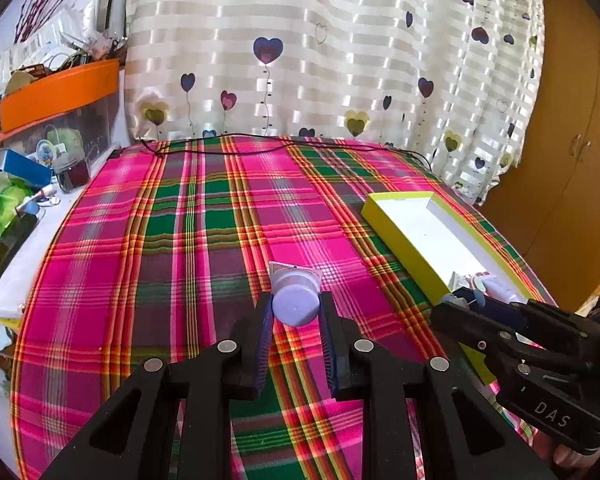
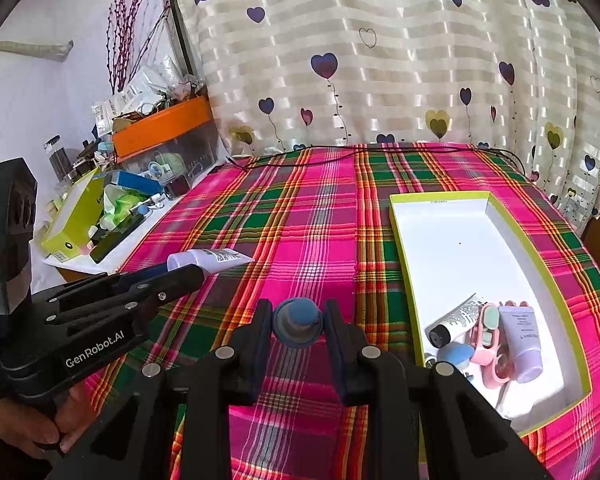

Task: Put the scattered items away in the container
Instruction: 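Carry the white tube and blue cap over the box with both tools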

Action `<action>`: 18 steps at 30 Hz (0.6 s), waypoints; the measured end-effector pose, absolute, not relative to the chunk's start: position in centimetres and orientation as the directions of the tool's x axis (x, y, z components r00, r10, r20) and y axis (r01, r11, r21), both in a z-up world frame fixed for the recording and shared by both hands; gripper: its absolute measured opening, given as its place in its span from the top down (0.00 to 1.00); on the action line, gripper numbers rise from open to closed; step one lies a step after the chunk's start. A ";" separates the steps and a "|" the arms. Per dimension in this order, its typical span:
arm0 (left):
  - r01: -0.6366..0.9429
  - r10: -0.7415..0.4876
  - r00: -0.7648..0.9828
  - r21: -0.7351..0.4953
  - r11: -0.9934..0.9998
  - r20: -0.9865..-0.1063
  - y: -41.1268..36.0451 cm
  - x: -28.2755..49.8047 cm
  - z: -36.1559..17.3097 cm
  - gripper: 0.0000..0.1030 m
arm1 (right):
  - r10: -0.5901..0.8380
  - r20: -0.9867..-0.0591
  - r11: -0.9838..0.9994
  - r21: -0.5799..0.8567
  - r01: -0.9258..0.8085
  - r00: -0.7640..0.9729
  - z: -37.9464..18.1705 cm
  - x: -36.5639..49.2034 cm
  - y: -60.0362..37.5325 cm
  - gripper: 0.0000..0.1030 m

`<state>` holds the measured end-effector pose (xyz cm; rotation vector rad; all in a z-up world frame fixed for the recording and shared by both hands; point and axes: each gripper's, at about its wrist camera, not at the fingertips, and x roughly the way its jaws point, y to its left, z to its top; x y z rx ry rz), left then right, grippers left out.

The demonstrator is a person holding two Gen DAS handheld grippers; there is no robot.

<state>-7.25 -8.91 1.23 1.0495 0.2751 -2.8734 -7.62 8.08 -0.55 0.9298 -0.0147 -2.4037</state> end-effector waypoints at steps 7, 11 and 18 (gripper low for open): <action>0.119 -0.008 -0.773 -0.133 -0.984 -0.634 -8.0 -6.2 2.0 0.78 | -0.504 -0.603 -0.845 0.197 0.497 -0.618 0.2 -6.6 8.5 0.74; 0.115 -0.007 -0.776 -0.131 -0.985 -0.631 -7.7 -5.7 2.4 0.78 | -0.503 -0.594 -0.846 0.192 0.497 -0.628 0.7 -6.0 8.8 0.74; 0.100 0.000 -0.786 -0.127 -0.987 -0.619 -6.7 -4.9 3.2 0.78 | -0.501 -0.580 -0.850 0.189 0.492 -0.643 1.3 -5.3 9.5 0.74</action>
